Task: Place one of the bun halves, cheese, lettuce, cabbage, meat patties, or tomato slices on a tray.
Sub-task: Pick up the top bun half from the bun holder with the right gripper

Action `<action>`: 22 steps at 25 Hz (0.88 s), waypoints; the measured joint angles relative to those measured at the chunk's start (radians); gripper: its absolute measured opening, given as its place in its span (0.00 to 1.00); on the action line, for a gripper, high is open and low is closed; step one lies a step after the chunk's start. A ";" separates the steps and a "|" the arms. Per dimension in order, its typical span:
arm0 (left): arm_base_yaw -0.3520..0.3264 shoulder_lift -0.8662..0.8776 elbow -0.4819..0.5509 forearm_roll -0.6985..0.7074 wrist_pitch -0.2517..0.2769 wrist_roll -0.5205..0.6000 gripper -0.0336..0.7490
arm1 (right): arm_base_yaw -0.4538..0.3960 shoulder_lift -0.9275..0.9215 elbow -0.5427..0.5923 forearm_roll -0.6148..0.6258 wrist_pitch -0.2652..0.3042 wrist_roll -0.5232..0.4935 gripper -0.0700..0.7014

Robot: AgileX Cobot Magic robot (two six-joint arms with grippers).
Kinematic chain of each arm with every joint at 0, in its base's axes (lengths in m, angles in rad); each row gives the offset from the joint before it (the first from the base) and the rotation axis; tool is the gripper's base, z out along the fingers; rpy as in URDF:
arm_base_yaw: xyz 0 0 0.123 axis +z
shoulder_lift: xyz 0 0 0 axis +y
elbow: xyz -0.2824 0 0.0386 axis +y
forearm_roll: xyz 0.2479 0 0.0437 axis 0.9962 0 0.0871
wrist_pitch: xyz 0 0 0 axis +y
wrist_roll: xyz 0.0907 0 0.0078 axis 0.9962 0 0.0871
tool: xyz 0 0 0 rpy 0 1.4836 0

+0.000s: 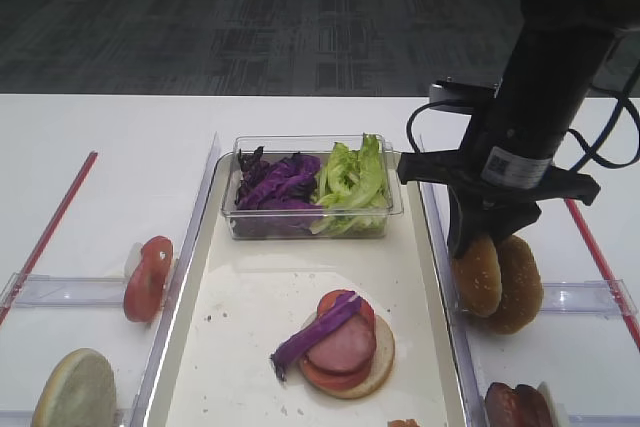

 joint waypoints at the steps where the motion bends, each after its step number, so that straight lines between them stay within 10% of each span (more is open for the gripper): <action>1: 0.000 0.000 0.000 0.000 0.000 0.000 0.55 | 0.000 0.000 0.000 0.000 0.000 0.000 0.32; 22: 0.000 0.000 0.000 0.000 0.000 0.000 0.55 | 0.000 0.000 -0.068 0.018 0.030 0.000 0.32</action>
